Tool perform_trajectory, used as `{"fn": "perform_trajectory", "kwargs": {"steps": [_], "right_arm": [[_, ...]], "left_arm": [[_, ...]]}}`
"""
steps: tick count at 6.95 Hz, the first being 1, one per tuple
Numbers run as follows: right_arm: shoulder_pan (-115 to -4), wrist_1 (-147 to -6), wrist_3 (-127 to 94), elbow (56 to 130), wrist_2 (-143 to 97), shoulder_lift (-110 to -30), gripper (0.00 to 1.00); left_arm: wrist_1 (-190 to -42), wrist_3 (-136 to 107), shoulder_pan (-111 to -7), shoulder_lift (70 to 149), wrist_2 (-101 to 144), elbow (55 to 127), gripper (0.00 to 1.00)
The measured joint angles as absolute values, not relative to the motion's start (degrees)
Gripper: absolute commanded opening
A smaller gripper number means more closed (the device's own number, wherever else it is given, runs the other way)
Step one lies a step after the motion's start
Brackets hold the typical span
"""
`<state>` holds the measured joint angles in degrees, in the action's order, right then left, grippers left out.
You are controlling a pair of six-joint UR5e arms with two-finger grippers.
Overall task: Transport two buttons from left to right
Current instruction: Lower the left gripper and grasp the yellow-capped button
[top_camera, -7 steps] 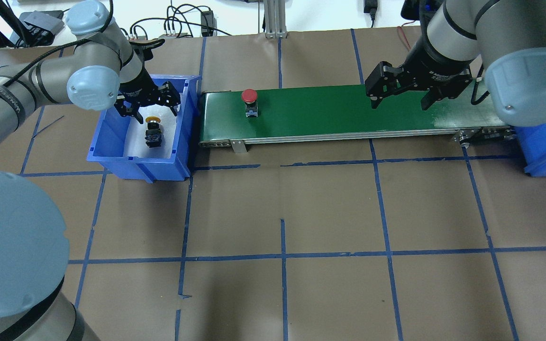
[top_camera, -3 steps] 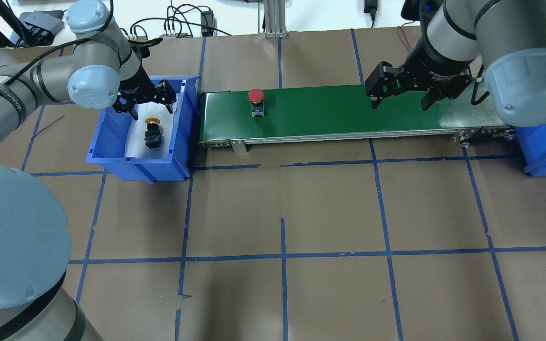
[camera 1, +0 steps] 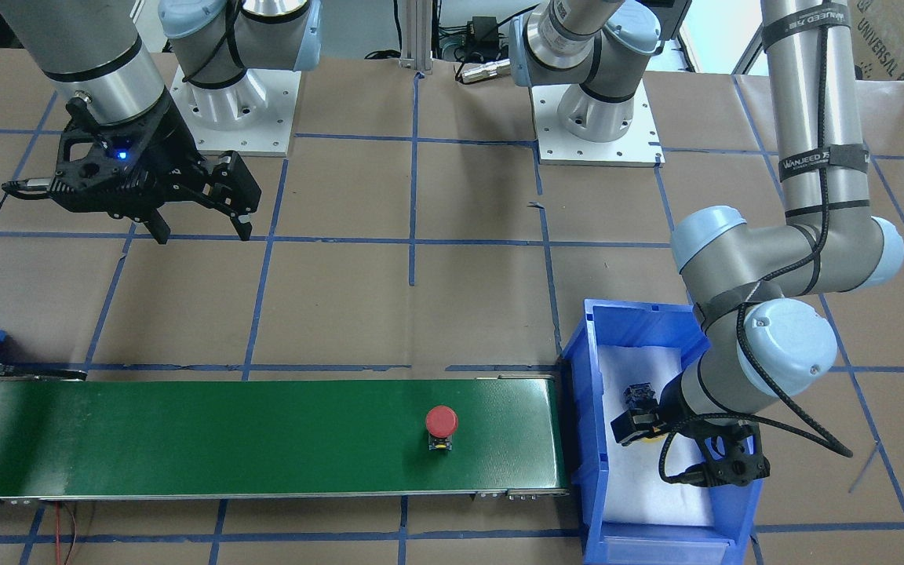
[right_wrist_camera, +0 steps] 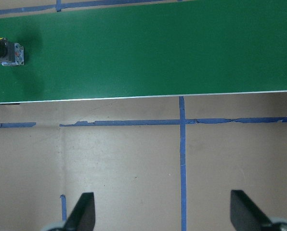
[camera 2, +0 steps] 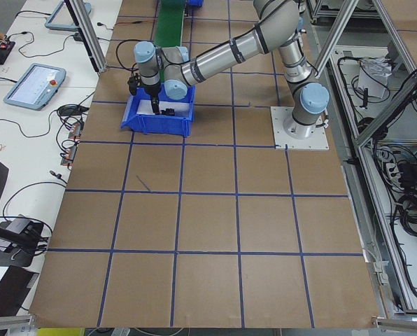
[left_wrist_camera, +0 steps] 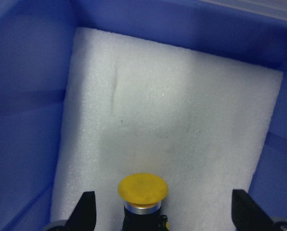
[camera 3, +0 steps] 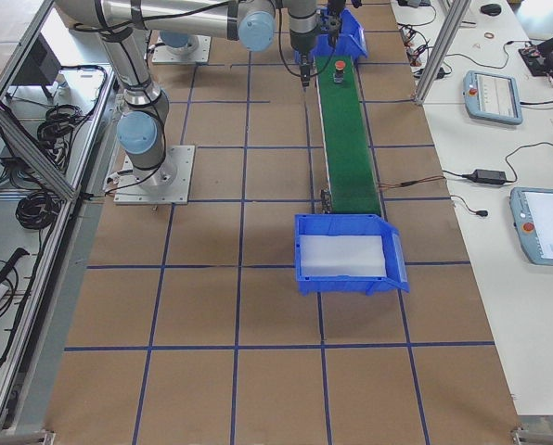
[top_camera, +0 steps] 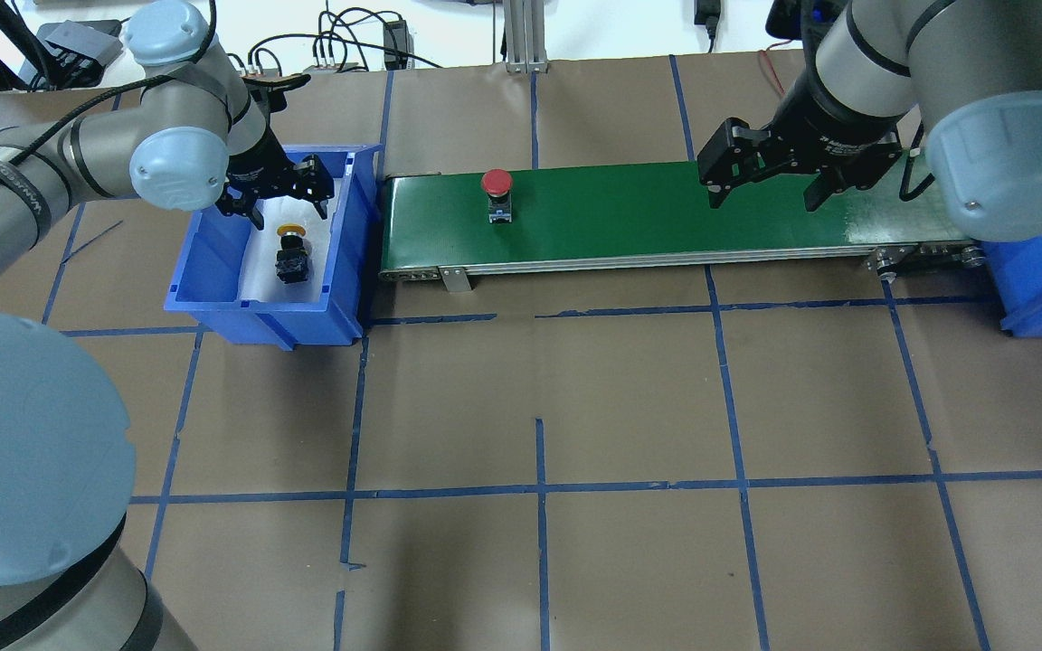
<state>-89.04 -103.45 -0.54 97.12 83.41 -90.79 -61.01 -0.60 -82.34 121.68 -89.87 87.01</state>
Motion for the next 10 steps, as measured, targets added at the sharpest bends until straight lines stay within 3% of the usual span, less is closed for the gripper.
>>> {"fn": "perform_trajectory", "kwargs": {"steps": [4, 9, 10], "right_arm": [[-89.03, -103.45, -0.53, 97.12, 83.41, -90.72, 1.0], [-89.03, -103.45, -0.53, 97.12, 83.41, -90.79, 1.0], [-89.03, -103.45, -0.53, 97.12, 83.41, -90.79, 1.0]], "left_arm": [[-59.88, 2.82, -81.51, 123.24, -90.03, 87.14, 0.88], [-59.93, 2.94, -81.21, 123.82, -90.13, 87.73, 0.3], [-60.11, 2.76, -81.21, 123.7, -90.41, 87.67, 0.28]]}}
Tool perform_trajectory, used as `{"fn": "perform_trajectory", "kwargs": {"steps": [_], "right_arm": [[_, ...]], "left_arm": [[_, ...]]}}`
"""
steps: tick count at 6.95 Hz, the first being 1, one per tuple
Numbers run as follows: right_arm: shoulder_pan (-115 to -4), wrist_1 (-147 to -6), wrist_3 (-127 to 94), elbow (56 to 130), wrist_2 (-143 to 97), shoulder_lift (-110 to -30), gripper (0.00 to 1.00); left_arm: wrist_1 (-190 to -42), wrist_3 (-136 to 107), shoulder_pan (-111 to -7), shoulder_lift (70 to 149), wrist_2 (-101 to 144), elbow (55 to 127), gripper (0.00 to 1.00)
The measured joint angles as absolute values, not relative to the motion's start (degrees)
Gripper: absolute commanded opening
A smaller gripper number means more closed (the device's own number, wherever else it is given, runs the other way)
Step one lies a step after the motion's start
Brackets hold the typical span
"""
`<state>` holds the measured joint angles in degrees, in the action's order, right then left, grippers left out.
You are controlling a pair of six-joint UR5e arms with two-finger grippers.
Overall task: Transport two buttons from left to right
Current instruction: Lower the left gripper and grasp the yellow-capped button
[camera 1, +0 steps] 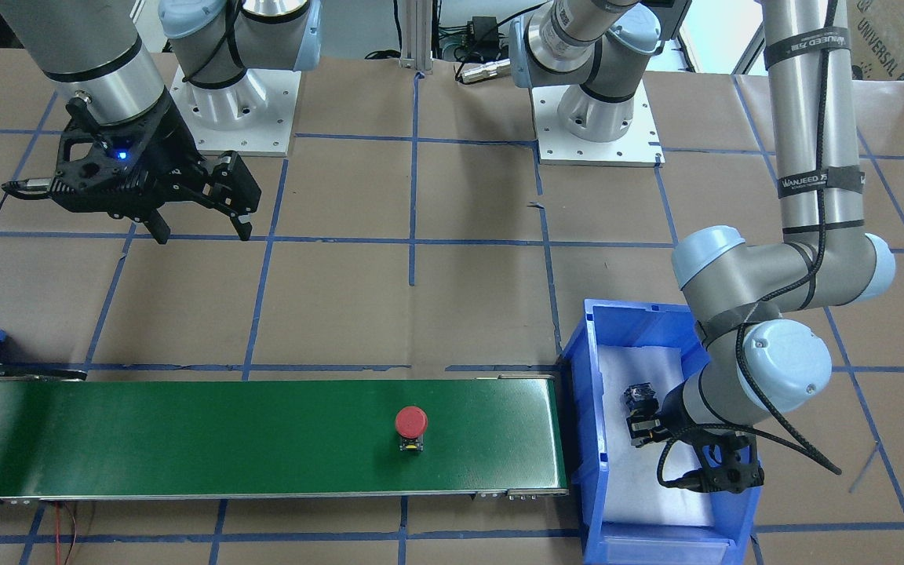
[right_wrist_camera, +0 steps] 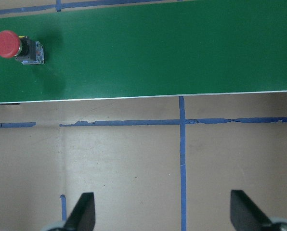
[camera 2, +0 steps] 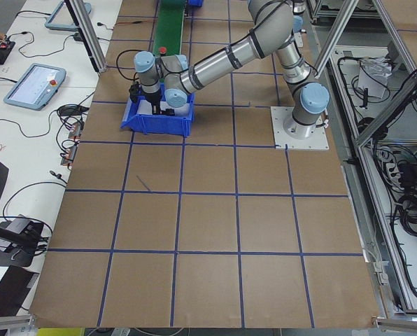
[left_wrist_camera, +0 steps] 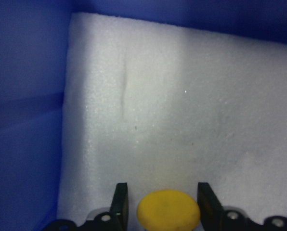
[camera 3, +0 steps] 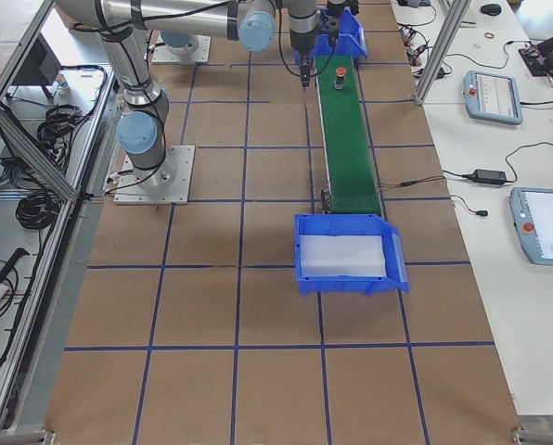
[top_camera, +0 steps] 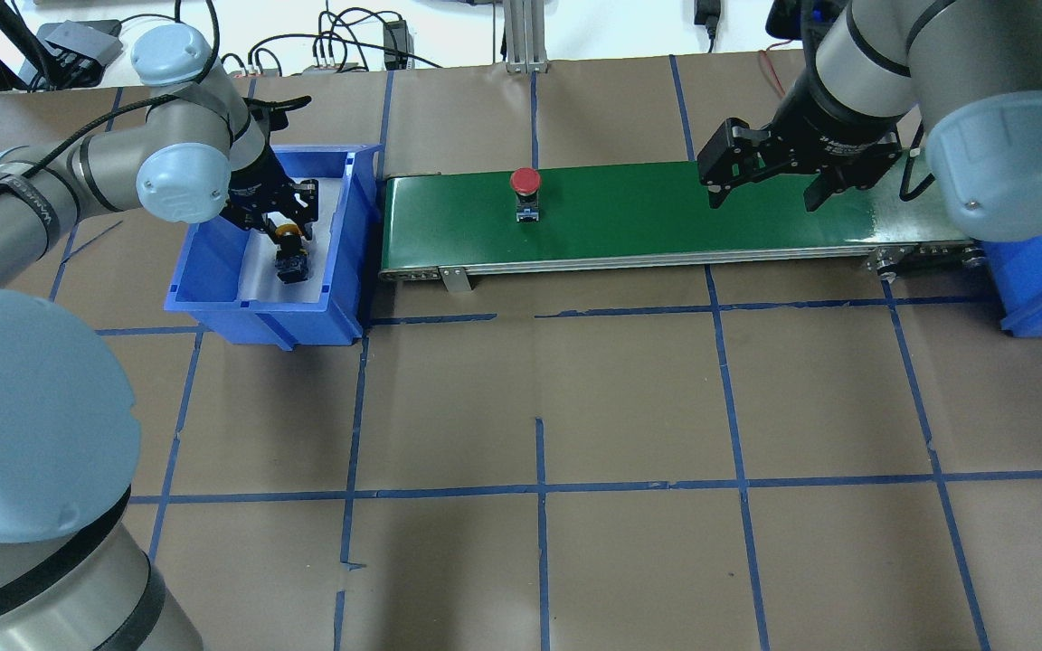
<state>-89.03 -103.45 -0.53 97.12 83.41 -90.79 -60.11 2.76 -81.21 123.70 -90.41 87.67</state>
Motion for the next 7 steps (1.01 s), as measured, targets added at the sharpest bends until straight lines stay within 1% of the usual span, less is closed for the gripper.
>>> {"fn": "perform_trajectory", "kwargs": {"steps": [3, 5, 7], "right_arm": [[-89.03, -103.51, -0.55, 97.12, 83.41, -90.79, 1.0], [-89.03, -103.48, -0.55, 97.12, 83.41, -90.76, 1.0], [-89.03, -103.47, -0.53, 97.12, 83.45, -90.77, 1.0]], "left_arm": [[-62.21, 2.31, -81.21, 121.46, -92.62, 86.78, 0.28], [-68.15, 1.94, -81.31, 116.81, -93.02, 85.99, 0.28], [-74.82, 1.25, -81.77, 112.35, -92.0, 82.78, 0.29]]}}
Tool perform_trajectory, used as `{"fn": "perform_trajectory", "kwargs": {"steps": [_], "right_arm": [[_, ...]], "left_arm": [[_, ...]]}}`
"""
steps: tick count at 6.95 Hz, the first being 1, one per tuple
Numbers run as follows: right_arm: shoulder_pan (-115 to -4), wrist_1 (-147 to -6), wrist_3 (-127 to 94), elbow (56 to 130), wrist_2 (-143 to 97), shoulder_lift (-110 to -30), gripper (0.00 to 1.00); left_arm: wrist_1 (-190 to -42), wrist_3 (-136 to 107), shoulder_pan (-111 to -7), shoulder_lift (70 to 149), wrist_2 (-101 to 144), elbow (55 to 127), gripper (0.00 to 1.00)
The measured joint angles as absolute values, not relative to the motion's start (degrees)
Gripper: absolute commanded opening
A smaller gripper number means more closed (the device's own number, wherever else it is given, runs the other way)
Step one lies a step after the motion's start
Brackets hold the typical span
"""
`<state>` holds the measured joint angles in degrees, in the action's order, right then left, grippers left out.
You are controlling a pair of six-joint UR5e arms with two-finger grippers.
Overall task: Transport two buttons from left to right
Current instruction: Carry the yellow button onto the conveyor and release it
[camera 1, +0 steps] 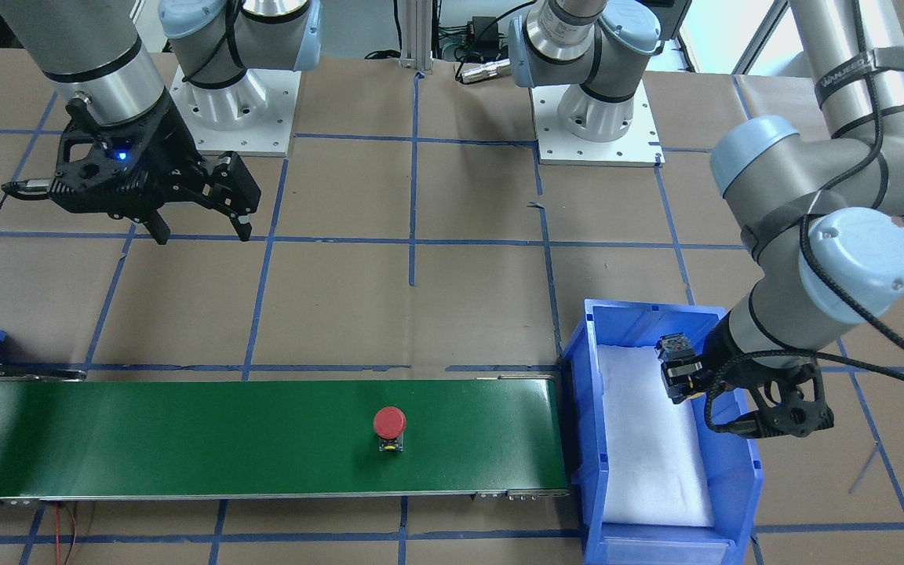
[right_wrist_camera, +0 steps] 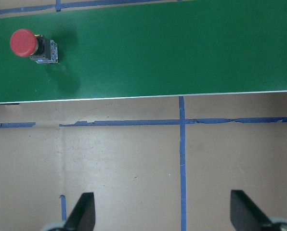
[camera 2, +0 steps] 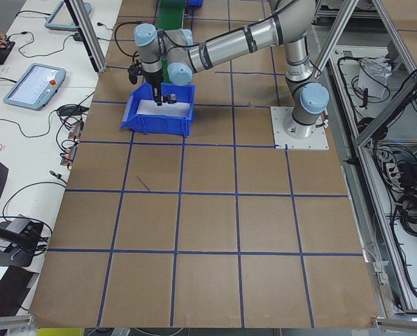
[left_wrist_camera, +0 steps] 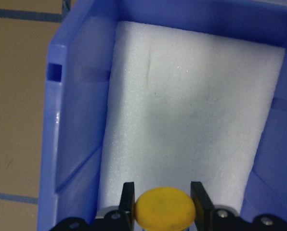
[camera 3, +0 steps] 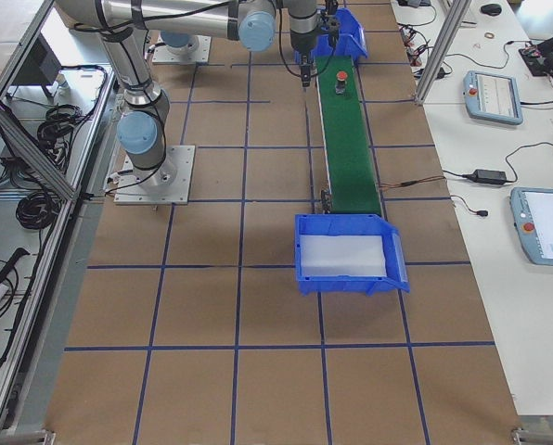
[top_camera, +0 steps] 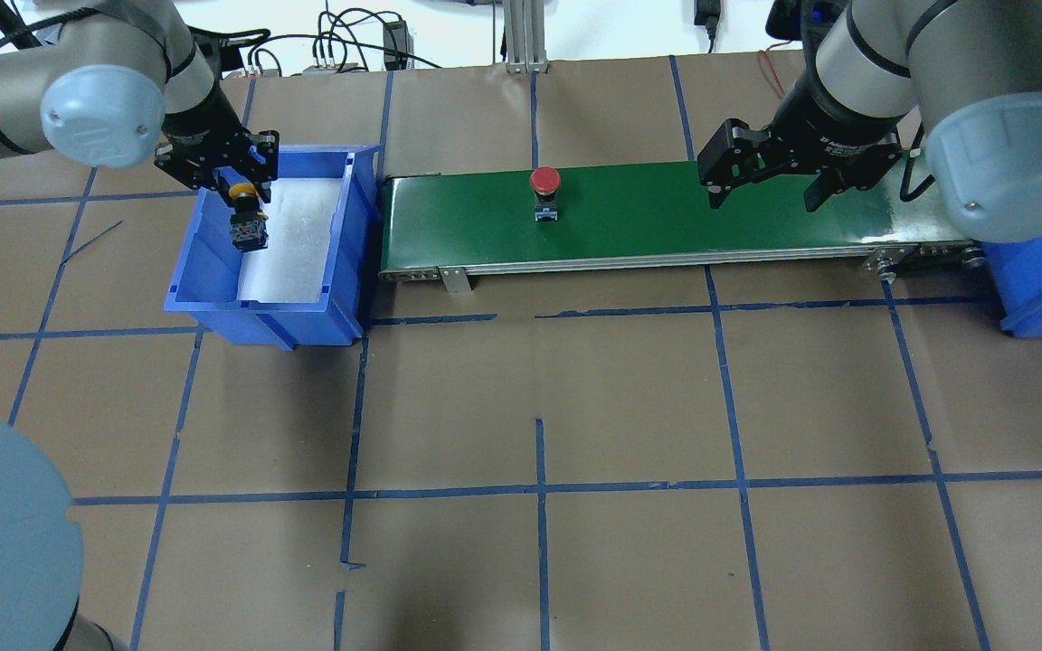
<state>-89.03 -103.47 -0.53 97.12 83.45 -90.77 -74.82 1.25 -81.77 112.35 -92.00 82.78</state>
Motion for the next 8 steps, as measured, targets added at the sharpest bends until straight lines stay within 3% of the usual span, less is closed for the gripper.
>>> {"fn": "perform_trajectory", "kwargs": {"steps": [5, 8], "right_arm": [[-89.02, -103.67, 1.9, 97.12, 83.52, -90.51, 1.0], [-88.04, -103.46, 3.7, 97.12, 83.5, -90.36, 1.0]], "left_arm": [[-81.21, -8.41, -90.45, 111.66, -89.25, 75.45, 0.29], [-73.24, -9.15, -95.84, 117.0, -87.08, 74.66, 0.29]]}}
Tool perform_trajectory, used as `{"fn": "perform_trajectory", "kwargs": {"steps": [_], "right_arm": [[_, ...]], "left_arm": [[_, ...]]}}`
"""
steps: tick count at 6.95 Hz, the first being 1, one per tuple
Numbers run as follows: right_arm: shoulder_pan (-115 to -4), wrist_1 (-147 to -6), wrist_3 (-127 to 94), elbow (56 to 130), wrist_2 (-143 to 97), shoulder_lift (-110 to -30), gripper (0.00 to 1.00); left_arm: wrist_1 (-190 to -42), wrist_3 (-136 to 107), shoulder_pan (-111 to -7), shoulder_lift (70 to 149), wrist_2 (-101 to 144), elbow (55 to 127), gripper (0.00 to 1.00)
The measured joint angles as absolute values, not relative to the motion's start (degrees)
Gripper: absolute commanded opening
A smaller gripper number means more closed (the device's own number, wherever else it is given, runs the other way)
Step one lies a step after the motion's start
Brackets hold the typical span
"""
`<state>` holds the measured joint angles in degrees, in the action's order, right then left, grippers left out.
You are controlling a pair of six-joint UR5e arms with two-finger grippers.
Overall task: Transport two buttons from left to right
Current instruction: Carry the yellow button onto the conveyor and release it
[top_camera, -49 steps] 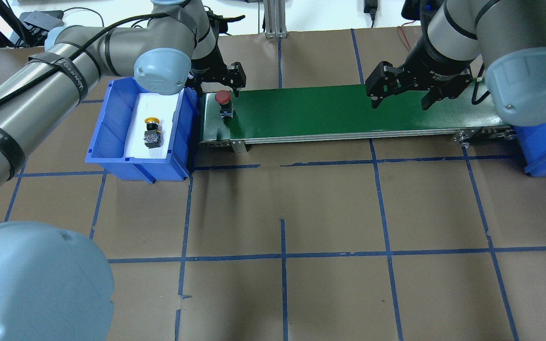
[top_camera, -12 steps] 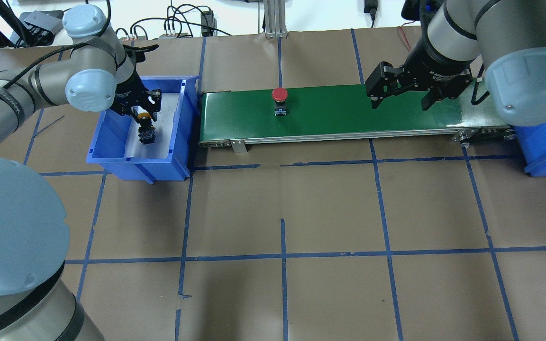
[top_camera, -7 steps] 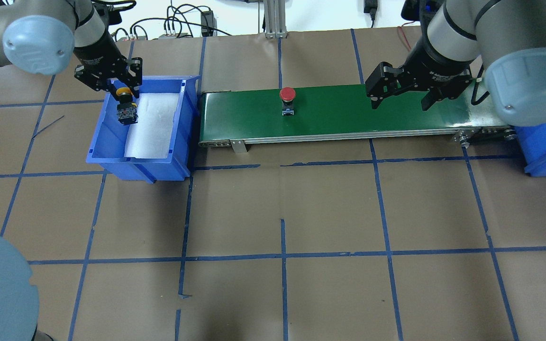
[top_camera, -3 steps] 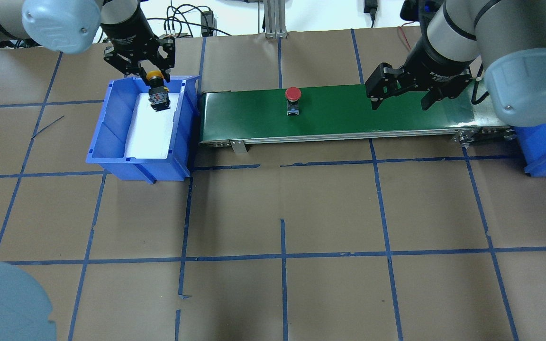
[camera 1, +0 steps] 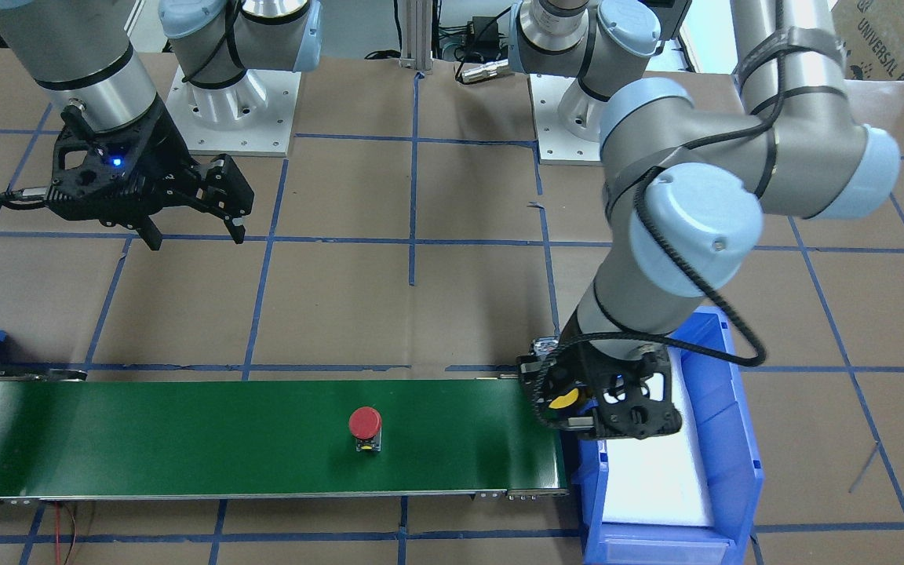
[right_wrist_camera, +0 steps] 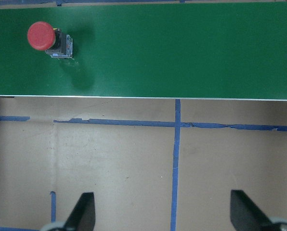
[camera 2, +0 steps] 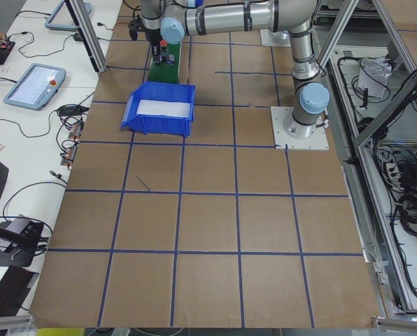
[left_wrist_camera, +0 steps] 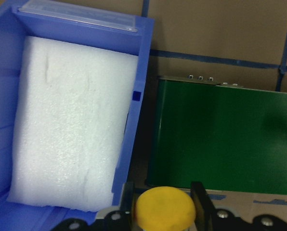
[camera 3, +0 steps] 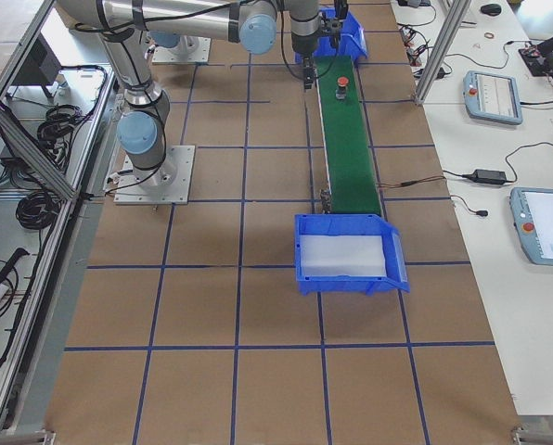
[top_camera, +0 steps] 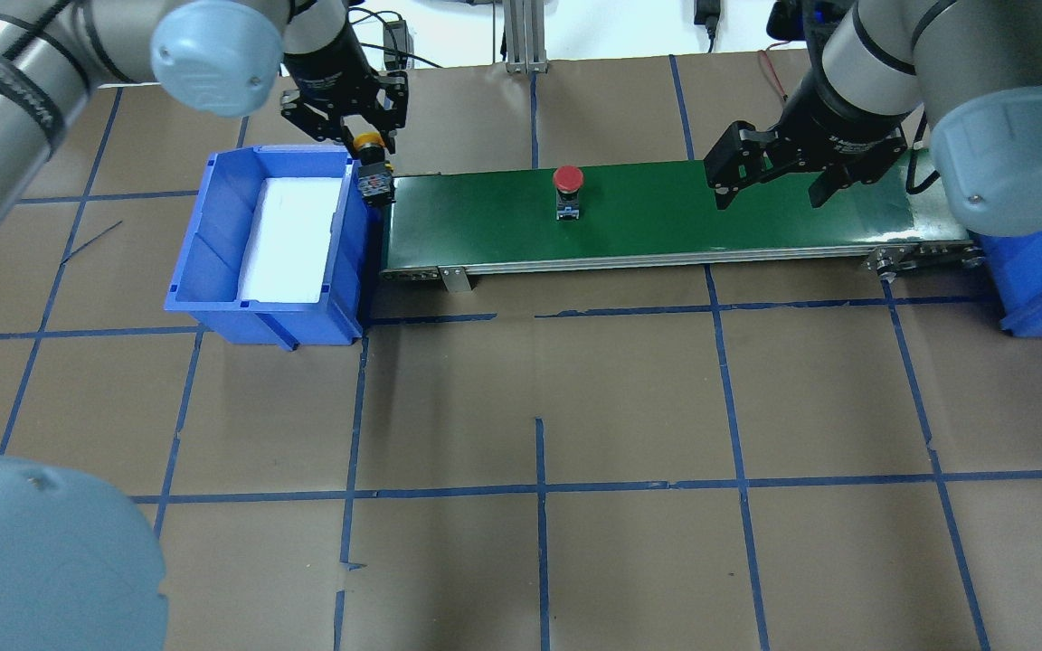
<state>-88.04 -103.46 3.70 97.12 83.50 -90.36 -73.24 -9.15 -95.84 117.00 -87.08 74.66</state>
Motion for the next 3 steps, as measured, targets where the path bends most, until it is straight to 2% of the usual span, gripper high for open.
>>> {"fn": "perform_trajectory", "kwargs": {"steps": [3], "right_arm": [[-87.79, -103.21, 3.78, 97.12, 83.5, -90.35, 1.0]], "left_arm": [[-67.35, -7.31, -97.59, 120.13, -86.94, 75.36, 0.29]]}}
